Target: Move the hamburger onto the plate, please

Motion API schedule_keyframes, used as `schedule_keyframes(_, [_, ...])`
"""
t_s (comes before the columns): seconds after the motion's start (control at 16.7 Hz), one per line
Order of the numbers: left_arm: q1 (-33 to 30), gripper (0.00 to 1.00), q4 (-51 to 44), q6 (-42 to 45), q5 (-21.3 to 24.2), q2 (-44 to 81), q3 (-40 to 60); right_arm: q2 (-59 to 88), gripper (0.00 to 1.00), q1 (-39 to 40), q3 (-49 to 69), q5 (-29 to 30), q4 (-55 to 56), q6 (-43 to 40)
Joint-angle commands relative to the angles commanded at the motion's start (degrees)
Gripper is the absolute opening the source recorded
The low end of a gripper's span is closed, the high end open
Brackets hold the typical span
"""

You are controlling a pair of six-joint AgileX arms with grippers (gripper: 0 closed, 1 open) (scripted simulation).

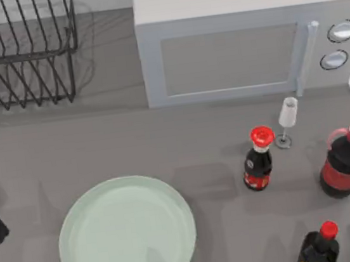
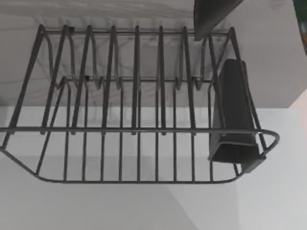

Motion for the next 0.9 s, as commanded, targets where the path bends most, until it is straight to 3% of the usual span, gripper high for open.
schedule_keyframes(0.36, [0.08, 1.0, -2.81, 3.12, 0.33, 5.24, 4.02, 0.0, 1.0, 0.0, 0.0, 0.0, 0.0, 0.0])
schedule_keyframes(0.9, [2.86, 1.0, -19.61, 20.44, 0.05, 37.0, 26.37, 0.0, 1.0, 0.0, 0.0, 0.0, 0.0, 0.0])
